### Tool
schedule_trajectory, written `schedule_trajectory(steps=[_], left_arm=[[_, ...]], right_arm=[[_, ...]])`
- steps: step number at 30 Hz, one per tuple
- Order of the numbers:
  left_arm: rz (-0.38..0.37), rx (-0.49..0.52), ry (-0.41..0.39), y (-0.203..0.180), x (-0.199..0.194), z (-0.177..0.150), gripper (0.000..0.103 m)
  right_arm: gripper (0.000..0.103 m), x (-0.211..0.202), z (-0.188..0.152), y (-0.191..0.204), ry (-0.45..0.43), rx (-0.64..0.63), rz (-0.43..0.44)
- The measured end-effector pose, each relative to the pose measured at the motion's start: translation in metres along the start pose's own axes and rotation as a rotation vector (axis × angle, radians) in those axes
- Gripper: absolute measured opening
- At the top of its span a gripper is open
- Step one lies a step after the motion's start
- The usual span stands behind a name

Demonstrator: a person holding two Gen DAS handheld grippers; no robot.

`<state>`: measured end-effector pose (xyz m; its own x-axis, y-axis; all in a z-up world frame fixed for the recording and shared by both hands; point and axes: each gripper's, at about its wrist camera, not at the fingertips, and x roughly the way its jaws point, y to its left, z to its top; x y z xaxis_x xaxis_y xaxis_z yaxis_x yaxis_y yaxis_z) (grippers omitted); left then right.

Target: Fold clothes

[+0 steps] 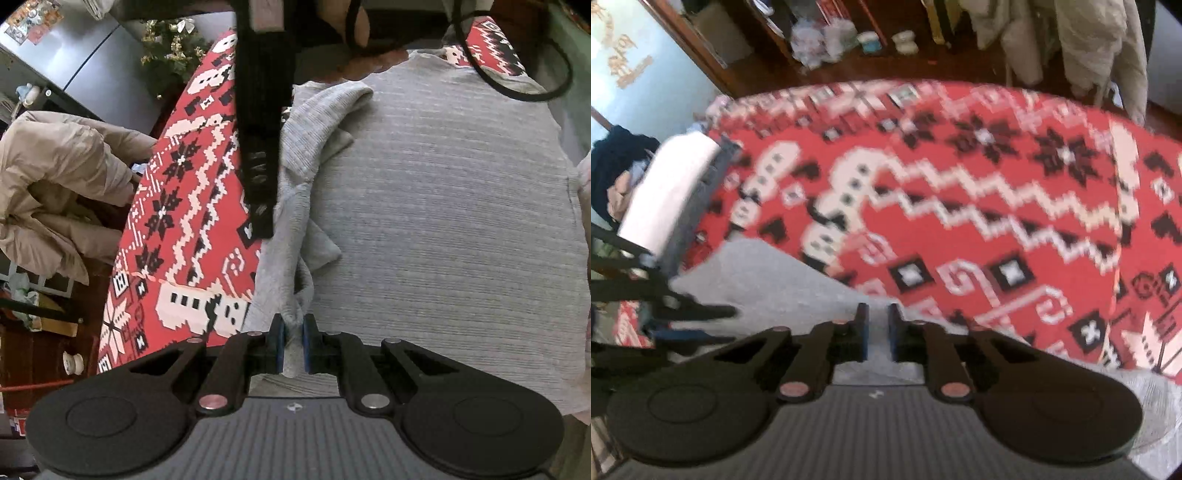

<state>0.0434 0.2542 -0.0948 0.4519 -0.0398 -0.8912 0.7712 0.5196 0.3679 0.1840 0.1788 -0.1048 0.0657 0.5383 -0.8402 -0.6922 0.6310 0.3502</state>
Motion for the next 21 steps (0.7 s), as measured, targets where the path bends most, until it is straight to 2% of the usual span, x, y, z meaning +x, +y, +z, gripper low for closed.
schedule_trajectory(steps=[2, 4, 5, 8, 11, 16, 19, 21], left_arm=[[0.008, 0.01, -0.002, 0.002, 0.0, 0.0, 0.009], [0.008, 0.017, 0.0, 0.002, 0.0, -0.001, 0.009], [0.007, 0.021, 0.001, 0.001, 0.0, -0.001, 0.009], [0.013, 0.042, -0.001, -0.001, -0.002, -0.002, 0.009], [0.012, 0.046, 0.002, -0.003, -0.001, -0.003, 0.009], [0.005, 0.035, 0.009, -0.004, 0.0, -0.003, 0.009], [0.006, 0.033, 0.007, -0.003, 0.001, -0.003, 0.009], [0.003, 0.031, 0.008, -0.002, 0.002, -0.002, 0.009]], right_arm=[[0.019, -0.003, 0.006, 0.015, -0.018, -0.014, 0.074], [0.019, 0.005, 0.011, 0.031, 0.002, -0.03, 0.148], [0.018, 0.012, 0.012, 0.038, 0.023, -0.046, 0.152], [0.018, 0.029, 0.007, 0.043, 0.054, -0.094, 0.062], [0.018, 0.031, 0.004, 0.024, 0.048, -0.05, -0.017], [0.021, -0.016, 0.005, -0.01, -0.058, 0.061, -0.034], [0.021, -0.044, -0.005, -0.026, -0.055, 0.084, -0.092], [0.02, -0.054, -0.016, -0.033, -0.019, 0.051, -0.152]])
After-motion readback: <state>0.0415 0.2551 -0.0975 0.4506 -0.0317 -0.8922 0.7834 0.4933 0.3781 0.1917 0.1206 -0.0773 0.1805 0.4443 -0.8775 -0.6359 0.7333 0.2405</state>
